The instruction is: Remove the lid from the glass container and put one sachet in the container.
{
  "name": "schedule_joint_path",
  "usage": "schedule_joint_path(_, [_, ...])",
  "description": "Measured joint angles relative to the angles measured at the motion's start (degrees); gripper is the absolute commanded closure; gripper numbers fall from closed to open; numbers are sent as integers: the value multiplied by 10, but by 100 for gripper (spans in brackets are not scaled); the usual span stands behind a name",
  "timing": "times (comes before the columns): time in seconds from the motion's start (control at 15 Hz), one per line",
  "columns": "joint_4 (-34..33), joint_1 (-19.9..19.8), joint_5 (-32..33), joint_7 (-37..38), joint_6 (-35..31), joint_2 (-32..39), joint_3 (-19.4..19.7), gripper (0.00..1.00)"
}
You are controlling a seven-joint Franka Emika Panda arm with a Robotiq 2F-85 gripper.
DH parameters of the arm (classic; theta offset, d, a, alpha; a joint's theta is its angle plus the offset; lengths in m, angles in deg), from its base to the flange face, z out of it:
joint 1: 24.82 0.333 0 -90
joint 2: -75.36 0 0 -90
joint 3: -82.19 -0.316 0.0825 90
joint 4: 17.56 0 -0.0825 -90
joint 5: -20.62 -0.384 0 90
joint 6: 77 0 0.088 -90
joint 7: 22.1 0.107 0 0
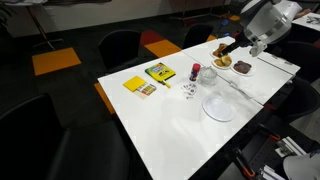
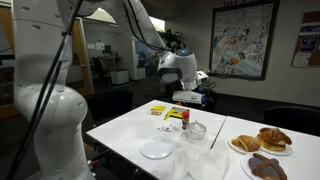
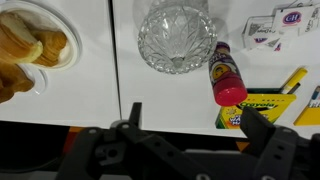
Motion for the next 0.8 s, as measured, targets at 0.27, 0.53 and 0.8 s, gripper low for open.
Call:
schedule_joint_path(0.27, [-49,-30,-47,-46,30,69,0,0])
schedule_joint_path(0.53, [-94,-52,-52,-56,49,127,0,0])
schedule_joint_path(0.8, [-130,-75,-63,-84,78,157,-15,0])
